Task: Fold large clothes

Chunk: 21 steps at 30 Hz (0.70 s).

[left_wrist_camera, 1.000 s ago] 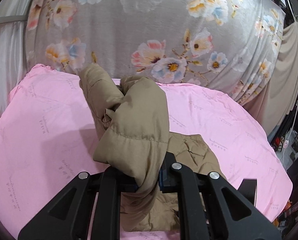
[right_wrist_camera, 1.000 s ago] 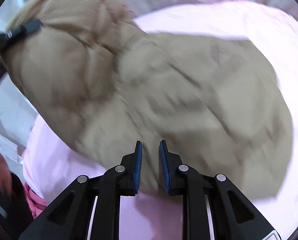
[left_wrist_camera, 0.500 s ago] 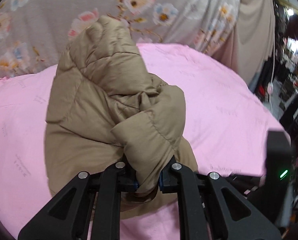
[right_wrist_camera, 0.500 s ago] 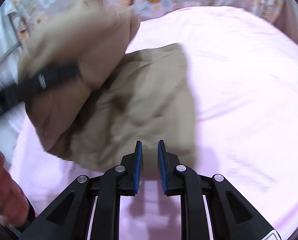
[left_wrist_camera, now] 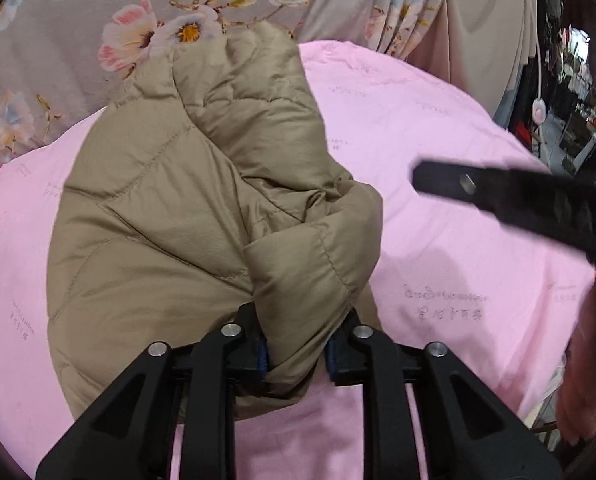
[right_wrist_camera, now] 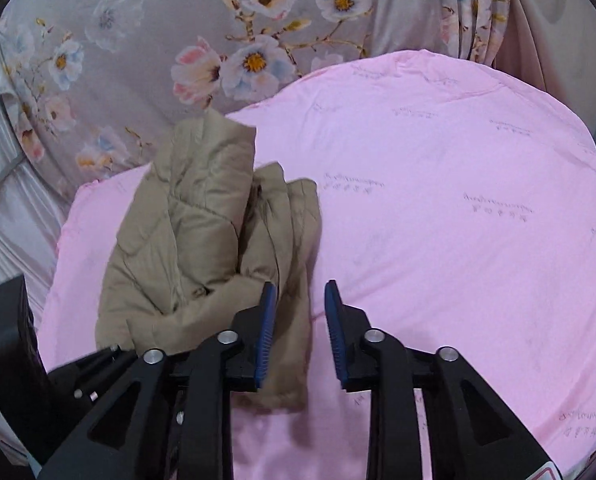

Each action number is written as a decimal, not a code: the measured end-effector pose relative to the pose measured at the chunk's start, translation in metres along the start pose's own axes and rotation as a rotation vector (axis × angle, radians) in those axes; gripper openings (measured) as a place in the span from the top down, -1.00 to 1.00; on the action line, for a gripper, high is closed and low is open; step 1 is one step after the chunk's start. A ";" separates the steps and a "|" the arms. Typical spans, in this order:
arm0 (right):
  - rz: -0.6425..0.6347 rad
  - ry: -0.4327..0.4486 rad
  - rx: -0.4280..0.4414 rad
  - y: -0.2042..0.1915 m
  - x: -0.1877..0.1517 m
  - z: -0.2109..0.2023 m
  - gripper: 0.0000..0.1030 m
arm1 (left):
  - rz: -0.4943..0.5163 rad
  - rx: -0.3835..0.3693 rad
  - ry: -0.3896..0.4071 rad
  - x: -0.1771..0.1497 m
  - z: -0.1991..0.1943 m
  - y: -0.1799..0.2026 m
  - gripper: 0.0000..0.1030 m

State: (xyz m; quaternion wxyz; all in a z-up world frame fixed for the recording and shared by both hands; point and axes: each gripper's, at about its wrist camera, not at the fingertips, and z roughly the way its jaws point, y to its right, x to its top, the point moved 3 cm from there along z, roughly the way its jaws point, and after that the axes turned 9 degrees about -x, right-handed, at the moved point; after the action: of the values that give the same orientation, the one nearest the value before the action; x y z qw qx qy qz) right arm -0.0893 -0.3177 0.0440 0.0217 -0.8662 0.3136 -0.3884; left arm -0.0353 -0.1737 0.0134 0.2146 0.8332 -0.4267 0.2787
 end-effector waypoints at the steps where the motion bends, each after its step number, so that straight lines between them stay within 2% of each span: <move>1: 0.011 0.007 0.027 -0.006 0.012 0.000 0.23 | -0.009 -0.016 0.007 0.001 -0.008 -0.001 0.47; 4: 0.055 0.018 0.111 -0.025 0.039 -0.002 0.07 | -0.082 -0.125 0.042 0.009 -0.039 -0.014 -0.08; 5: 0.068 0.018 0.136 -0.030 0.048 0.001 0.04 | -0.105 -0.141 0.061 0.011 -0.048 -0.019 -0.31; 8: 0.088 0.000 0.166 -0.044 0.071 0.014 -0.03 | -0.160 -0.177 0.141 0.022 -0.083 -0.042 -0.36; 10: 0.088 -0.026 0.166 -0.051 0.081 0.028 -0.16 | -0.186 -0.127 0.192 0.033 -0.104 -0.065 -0.40; 12: 0.098 -0.060 0.157 -0.059 0.088 0.042 -0.24 | -0.207 -0.026 0.226 0.045 -0.116 -0.092 -0.40; 14: 0.141 -0.105 0.144 -0.059 0.090 0.059 -0.29 | -0.239 0.068 0.230 0.056 -0.119 -0.119 -0.40; 16: 0.203 -0.165 0.147 -0.056 0.087 0.077 -0.30 | -0.292 0.131 0.222 0.070 -0.116 -0.150 -0.40; 19: 0.256 -0.263 0.181 -0.062 0.082 0.104 -0.31 | -0.341 0.187 0.203 0.088 -0.101 -0.186 -0.39; 21: 0.240 -0.287 0.179 -0.069 0.080 0.114 -0.30 | -0.369 0.184 0.186 0.101 -0.086 -0.202 -0.39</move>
State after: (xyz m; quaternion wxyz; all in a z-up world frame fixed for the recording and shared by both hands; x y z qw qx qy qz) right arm 0.0652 -0.3307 0.0370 0.1894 -0.8637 0.3725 -0.2818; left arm 0.1570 -0.0719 0.1190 0.2232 0.8839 -0.2184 0.3481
